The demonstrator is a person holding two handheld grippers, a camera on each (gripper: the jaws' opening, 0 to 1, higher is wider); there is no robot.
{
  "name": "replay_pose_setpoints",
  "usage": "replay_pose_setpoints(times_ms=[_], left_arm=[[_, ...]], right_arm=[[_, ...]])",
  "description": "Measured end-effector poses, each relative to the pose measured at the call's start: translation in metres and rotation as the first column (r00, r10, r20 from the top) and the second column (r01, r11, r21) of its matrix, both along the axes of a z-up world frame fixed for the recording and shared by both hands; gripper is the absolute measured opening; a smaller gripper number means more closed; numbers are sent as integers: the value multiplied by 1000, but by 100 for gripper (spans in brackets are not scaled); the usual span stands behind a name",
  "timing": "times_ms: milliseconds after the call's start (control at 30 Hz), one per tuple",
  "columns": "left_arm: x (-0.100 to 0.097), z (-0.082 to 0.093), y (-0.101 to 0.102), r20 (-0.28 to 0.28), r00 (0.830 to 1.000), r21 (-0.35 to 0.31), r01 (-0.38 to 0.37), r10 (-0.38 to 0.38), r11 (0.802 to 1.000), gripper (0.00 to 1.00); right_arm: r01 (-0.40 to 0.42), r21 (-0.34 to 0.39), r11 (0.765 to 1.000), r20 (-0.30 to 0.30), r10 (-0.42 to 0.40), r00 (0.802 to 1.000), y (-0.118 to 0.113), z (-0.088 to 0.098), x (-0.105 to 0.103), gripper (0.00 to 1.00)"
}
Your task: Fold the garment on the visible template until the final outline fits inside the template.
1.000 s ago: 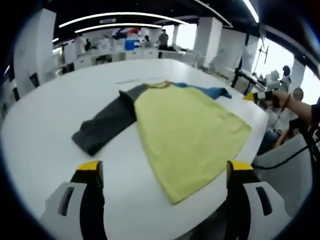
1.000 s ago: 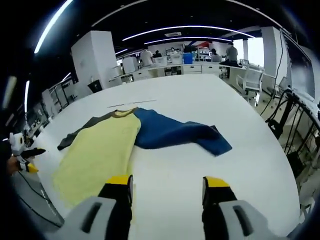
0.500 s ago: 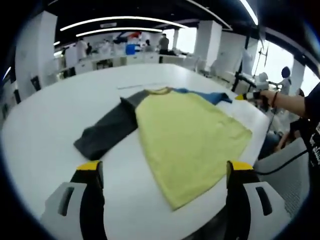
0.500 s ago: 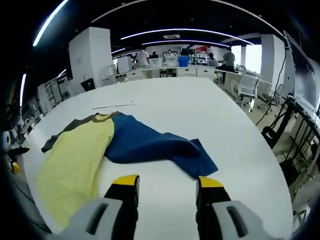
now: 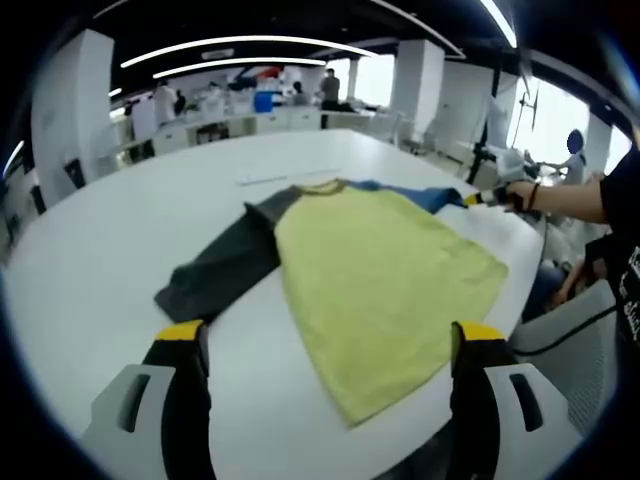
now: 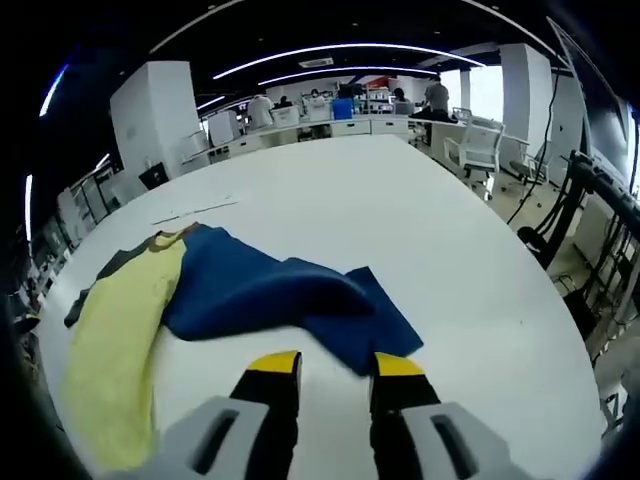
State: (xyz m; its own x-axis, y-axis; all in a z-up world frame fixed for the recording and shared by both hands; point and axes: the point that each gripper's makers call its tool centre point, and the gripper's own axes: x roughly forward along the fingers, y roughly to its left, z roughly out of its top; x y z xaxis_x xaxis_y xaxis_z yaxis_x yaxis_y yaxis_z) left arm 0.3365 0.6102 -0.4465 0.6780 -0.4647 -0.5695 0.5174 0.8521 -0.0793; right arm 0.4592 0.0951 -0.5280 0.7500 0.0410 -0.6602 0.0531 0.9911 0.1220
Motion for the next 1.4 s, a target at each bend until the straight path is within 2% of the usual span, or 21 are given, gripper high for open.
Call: replay_pose_setpoints(times_ms=[67,167,200,300,533,633,700,767,800,933,1033,1100,1400], left_arm=[[-1,0,-1,-6,1000,1,2,-2,1000,97],[0,1,-3,2,1000,-7,3,-3,1000,98],[0,1,-3,1,1000,-12,-3,3,1000,99],[-3,-1,-5,-10,1000,-15,-3,3,1000,99],[-2,0,-3,-11,1000,-11,-9,9,1000,99],[-2,0,-3,-10,1000,-7,-9,9,1000,99],[-2,1,-4,-7,1000,-9,-4,4,1000,99],[-3,1,-4,-8,1000,-7,-3,3,1000,99],[-3,1,-5,-6,1000,-8,1,-1,1000,99],[-6,-2,-9,-20,1000,-11,5,-5,1000,98],[-9,-4,-9,-22,1000,-15,6,-7,1000,99],[-8,-3,-9,-19,1000,-34,-1,0,999,98],[-8,-1,-9,-17,1000,-38,6,-7,999,99]], right_arm=[[26,32,999,8,-26,1000,-5,-4,3,13],[29,25,999,4,-30,1000,-9,-6,6,9],[31,26,999,-2,-31,1000,-4,-5,1,8],[21,14,1000,-19,-21,1000,-7,-9,1,0],[-20,-26,999,-27,19,999,-9,-5,-2,0],[-24,-41,999,-26,23,999,-6,5,-10,0],[-29,-61,998,-27,27,999,-23,2,-2,0],[-27,-66,997,-26,25,999,-28,4,0,0],[-24,-74,997,-26,22,999,-25,9,-6,0],[-8,-82,997,-31,6,1000,-45,9,1,0],[-9,-104,995,-32,6,999,-44,19,-6,0],[-5,-108,994,-34,2,999,-56,18,0,0],[-25,-167,986,-65,14,998,-64,24,3,0]])
